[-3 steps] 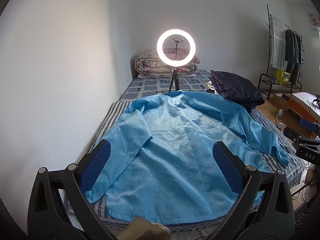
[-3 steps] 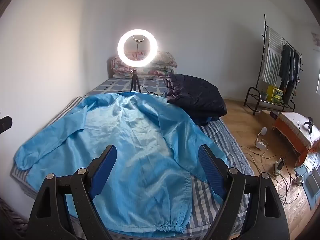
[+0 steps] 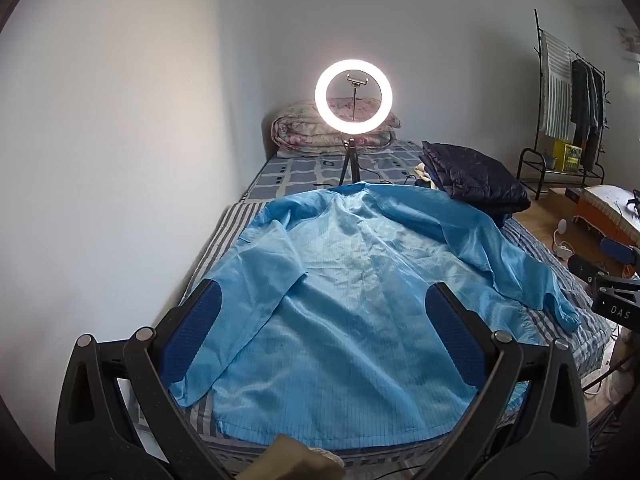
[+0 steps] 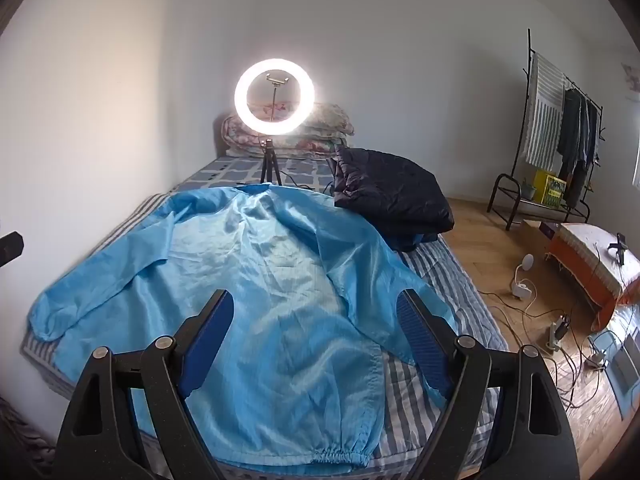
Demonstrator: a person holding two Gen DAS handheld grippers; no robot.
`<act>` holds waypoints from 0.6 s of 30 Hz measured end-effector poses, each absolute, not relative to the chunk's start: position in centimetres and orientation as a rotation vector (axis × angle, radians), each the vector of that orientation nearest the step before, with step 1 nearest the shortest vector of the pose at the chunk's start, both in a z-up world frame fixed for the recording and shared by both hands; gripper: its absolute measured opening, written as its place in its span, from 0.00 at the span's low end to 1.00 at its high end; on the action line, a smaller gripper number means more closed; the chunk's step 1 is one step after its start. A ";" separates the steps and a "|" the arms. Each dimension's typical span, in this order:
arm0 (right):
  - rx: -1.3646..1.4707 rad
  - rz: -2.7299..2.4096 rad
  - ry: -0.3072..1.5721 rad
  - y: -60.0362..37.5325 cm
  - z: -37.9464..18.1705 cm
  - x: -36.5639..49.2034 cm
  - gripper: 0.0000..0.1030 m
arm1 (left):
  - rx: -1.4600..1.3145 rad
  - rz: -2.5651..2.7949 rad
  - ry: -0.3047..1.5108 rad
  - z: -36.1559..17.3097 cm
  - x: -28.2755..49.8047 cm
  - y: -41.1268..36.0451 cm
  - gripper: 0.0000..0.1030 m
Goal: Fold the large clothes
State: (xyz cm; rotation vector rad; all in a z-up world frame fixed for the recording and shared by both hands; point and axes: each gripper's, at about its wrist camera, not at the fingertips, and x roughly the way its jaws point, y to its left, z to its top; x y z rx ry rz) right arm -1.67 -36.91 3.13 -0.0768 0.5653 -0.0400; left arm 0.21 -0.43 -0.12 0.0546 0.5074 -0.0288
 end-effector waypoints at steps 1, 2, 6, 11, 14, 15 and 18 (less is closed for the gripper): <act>-0.075 -0.041 0.566 -36.9 3.1 -1.6 0.81 | 0.058 -0.033 0.510 -0.2 0.3 -0.6 1.00; -0.073 -0.041 0.568 -36.9 3.2 -1.6 0.81 | 0.029 -0.005 0.486 0.1 -0.1 -0.2 1.00; -0.071 -0.041 0.568 -36.8 3.5 -1.5 0.81 | 0.032 -0.004 0.487 0.1 -0.1 -0.2 1.00; -0.069 -0.031 0.571 -36.6 3.9 -1.7 0.81 | 0.031 -0.005 0.489 0.1 -0.1 0.3 1.00; -0.065 -0.032 0.573 -36.7 3.2 -1.6 0.81 | 0.032 -0.003 0.487 0.3 -0.1 0.4 1.00; -0.064 -0.033 0.572 -36.8 3.1 -1.5 0.81 | 0.032 -0.003 0.485 0.3 -0.2 0.5 1.00; -0.057 -0.032 0.573 -36.9 3.2 -1.5 0.81 | 0.032 0.004 0.479 0.2 -0.2 0.6 1.00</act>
